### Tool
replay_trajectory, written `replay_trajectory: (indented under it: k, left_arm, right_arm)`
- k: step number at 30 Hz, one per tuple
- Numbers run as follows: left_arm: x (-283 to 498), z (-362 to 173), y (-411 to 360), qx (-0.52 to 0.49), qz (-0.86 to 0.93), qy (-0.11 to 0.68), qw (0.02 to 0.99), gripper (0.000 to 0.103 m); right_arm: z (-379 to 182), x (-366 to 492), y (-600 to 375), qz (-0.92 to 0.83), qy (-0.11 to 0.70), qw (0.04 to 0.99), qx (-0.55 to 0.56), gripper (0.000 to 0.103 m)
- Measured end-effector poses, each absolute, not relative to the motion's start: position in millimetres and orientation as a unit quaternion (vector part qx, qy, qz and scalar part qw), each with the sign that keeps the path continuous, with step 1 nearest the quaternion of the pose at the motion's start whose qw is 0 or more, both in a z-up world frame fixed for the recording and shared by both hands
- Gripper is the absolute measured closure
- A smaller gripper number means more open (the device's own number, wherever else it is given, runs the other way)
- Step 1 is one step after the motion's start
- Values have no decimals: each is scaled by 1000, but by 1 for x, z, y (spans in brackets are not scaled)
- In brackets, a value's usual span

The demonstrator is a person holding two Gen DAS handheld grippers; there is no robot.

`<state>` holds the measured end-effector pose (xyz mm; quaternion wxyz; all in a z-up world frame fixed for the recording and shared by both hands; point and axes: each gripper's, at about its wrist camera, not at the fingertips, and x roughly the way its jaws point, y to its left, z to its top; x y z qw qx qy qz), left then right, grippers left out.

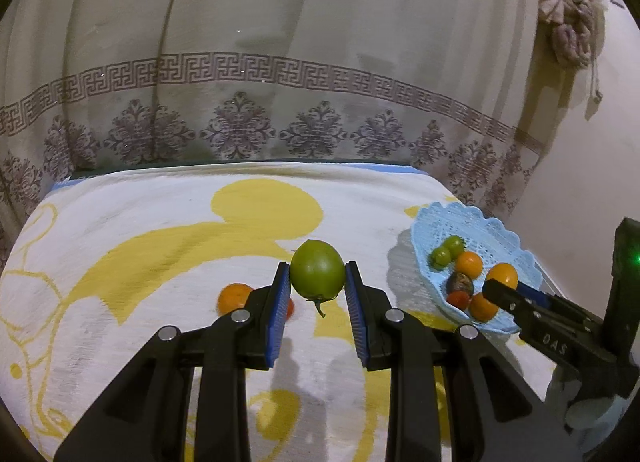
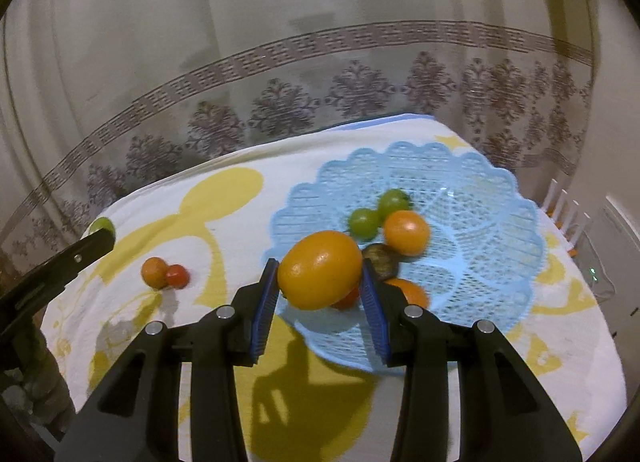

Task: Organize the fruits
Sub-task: 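Carry both tomatoes over the blue basket and open both tools to release them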

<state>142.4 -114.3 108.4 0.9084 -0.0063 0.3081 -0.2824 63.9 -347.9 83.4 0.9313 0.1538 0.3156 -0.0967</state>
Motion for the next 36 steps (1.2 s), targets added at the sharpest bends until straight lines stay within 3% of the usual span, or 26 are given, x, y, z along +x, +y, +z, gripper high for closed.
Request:
replay_trajectory:
  k: [17,20,36]
  left_arm:
    - [126,108,-133,7,-314,309,898,75]
    - [125,108,-134,8,-314,309,898,75]
    - [114,106,-152,29,-320,306,896,75]
  right_arm:
    - [75,45,-396,-161,313,918,184,60]
    - [75,40,-401,-168,303,918,192,45]
    - [75,-1,-412,-201,266,923,194,44]
